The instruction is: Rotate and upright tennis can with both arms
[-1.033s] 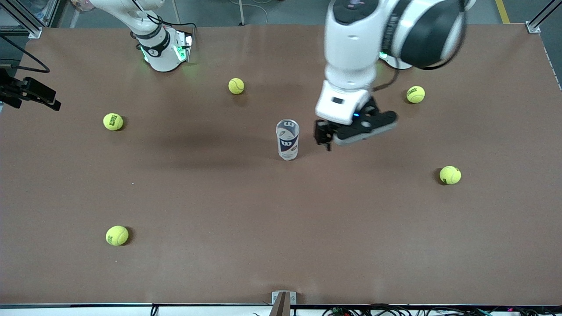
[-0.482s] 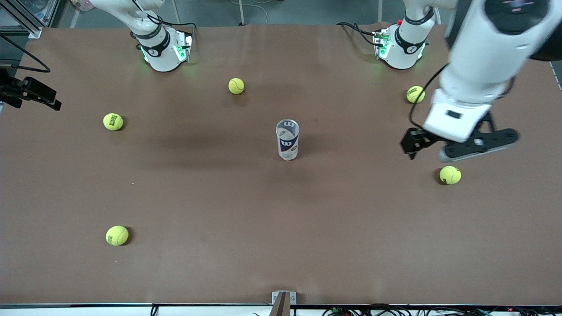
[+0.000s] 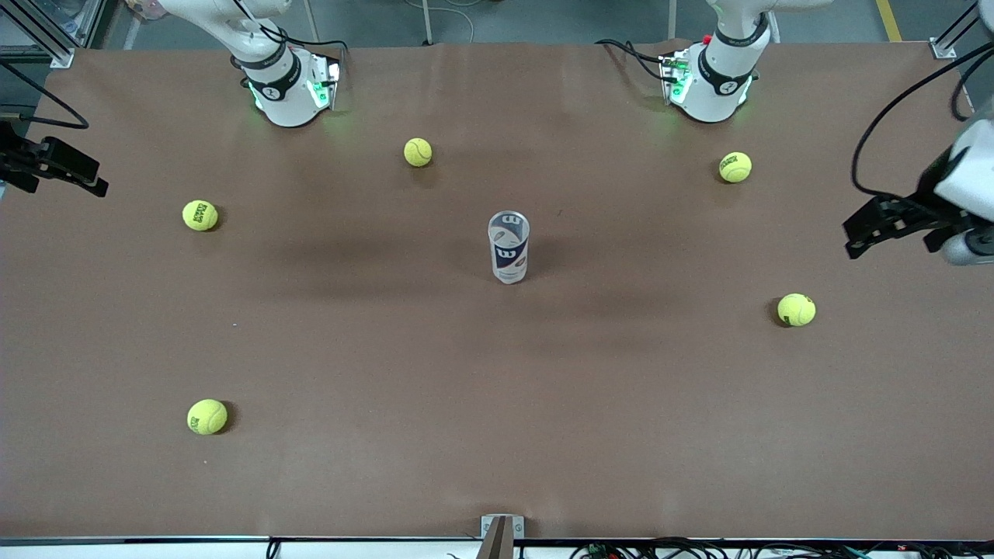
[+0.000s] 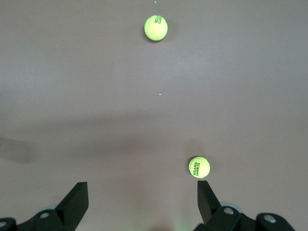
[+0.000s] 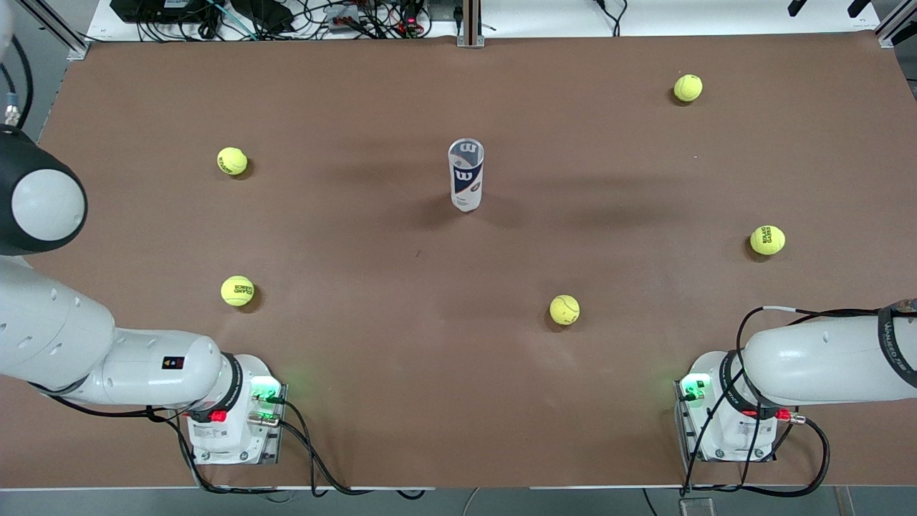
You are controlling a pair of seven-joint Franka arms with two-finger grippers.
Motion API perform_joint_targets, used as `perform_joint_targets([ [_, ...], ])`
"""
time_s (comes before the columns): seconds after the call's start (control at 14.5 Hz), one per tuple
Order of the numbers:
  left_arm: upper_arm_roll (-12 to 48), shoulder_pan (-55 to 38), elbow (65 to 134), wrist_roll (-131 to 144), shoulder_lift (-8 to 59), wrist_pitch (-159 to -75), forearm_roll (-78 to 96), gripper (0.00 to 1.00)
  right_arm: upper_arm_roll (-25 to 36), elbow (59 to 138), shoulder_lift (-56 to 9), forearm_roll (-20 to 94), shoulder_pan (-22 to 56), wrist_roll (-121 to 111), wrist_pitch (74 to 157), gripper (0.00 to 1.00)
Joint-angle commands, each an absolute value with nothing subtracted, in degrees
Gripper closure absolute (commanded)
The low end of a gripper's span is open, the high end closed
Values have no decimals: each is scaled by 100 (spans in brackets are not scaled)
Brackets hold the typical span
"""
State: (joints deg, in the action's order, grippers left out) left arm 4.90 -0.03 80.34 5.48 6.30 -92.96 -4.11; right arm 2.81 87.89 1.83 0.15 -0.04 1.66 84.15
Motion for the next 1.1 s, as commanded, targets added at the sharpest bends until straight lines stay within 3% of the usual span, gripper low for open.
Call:
perform_joint_targets([
  [0.0, 545, 97, 8297, 116, 334, -9072, -272, 0, 308, 8877, 316, 88, 35, 167, 8464, 0],
  [1.03, 483, 185, 8059, -624, 501, -9114, -149, 0, 308, 8886, 316, 193, 26, 9, 8490, 0],
])
